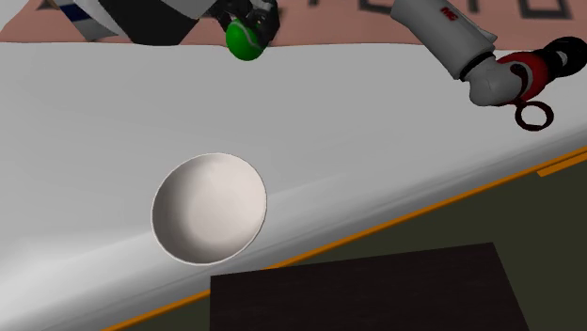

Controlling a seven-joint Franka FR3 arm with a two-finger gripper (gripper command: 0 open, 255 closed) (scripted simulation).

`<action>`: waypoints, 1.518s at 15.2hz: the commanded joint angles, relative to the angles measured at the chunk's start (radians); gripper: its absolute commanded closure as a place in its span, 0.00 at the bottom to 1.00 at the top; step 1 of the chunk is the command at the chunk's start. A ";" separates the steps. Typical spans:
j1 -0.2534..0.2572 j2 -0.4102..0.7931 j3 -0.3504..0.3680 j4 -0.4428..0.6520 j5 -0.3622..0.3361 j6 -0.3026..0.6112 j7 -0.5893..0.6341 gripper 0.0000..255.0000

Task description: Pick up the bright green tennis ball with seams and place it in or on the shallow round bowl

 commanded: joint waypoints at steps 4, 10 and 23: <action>0.029 -0.145 0.027 -0.184 0.001 0.030 0.078 1.00; 0.077 -0.311 0.075 -0.380 0.029 0.049 0.167 1.00; 0.204 -0.543 0.197 -0.640 0.138 0.056 0.325 1.00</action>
